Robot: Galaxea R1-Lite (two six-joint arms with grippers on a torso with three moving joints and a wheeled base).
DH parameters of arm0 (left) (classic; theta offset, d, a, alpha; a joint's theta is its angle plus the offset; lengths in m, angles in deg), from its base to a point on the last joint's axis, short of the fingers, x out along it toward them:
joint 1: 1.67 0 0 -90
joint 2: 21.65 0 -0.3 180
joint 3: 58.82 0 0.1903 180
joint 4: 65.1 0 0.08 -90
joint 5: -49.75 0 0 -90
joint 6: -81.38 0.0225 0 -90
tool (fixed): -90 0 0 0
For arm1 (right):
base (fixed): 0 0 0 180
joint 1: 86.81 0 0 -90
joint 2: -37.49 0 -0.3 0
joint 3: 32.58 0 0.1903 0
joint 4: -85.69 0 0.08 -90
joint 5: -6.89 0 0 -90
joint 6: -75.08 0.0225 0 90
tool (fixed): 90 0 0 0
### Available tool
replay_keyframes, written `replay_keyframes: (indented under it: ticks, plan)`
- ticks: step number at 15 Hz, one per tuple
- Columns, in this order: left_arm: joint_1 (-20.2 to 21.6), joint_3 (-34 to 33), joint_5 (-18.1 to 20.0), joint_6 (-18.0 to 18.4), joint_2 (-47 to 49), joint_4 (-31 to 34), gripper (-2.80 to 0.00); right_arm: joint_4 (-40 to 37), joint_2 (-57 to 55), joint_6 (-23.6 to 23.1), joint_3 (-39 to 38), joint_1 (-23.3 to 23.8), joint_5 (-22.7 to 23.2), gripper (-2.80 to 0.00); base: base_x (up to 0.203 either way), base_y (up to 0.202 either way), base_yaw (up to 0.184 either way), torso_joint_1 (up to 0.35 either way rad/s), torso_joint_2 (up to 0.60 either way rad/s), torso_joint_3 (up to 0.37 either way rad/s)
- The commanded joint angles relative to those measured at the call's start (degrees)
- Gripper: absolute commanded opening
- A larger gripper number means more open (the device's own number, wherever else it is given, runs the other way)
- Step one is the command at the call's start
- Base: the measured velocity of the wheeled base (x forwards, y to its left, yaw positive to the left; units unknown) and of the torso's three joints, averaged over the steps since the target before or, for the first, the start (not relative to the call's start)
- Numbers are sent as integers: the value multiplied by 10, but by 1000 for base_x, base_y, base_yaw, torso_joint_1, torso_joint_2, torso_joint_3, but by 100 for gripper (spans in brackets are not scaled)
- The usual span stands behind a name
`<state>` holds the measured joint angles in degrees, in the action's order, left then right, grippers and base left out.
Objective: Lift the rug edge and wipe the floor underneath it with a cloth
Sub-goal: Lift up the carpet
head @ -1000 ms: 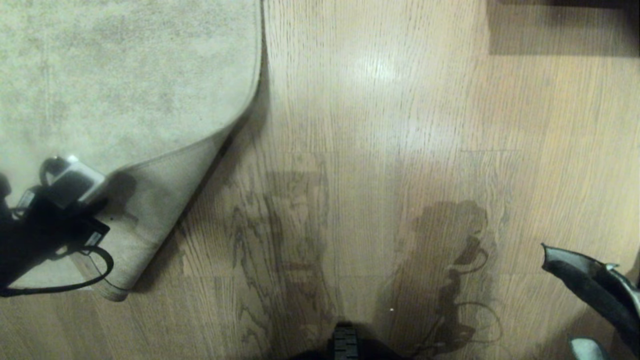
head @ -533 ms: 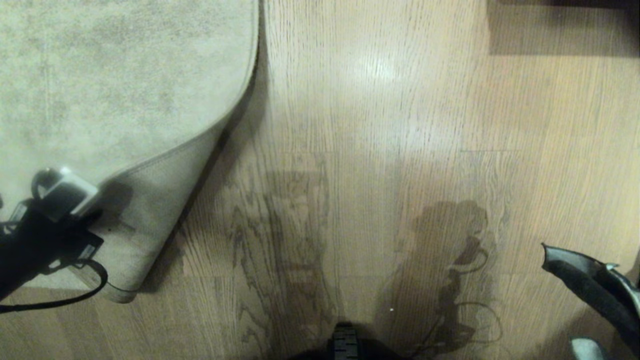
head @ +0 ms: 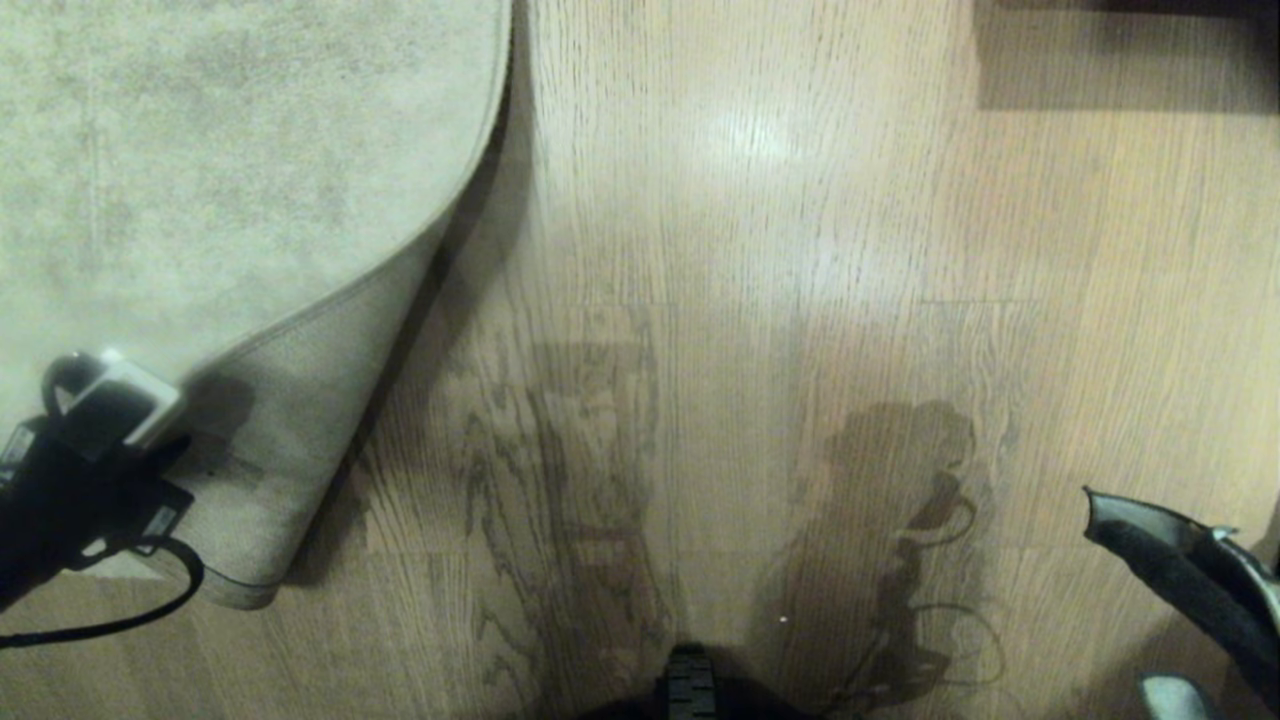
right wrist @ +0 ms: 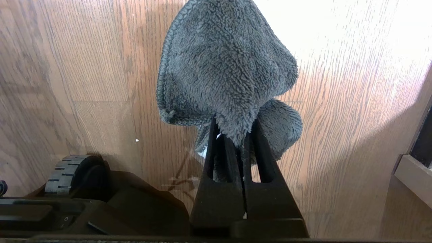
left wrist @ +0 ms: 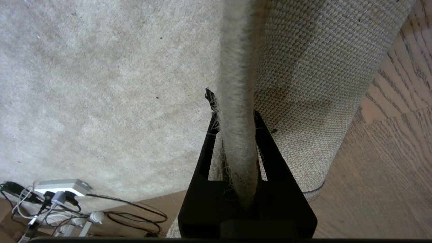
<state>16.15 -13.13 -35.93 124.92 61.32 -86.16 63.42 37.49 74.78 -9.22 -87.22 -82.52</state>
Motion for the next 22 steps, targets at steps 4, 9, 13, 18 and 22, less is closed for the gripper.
replay_keyframes:
  ticks: [4, 9, 13, 18, 22]
  plan:
    - [11, -2, 1, 3, -1, -2, -280, 0, -1, 0, 0, 0, 0, -280, 0, 0, 0, 0, 0, 0]
    - [10, -3, 0, 2, 1, -2, -280, 0, -1, 0, 0, 0, 0, -280, 0, 0, 0, 0, 0, 0]
    - [10, -3, 0, 2, 4, -2, -280, 0, 0, 0, 0, 0, 0, -280, 0, 0, 0, 0, 0, 0]
    - [11, -7, -1, 3, 5, -2, -280, 0, -1, 0, 0, 0, 0, -280, 0, 0, 0, 0, 0, 0]
    - [13, -9, 0, 3, 8, -2, -280, 0, 0, 0, 0, 0, 0, -280, 0, 0, 0, 0, 0, 0]
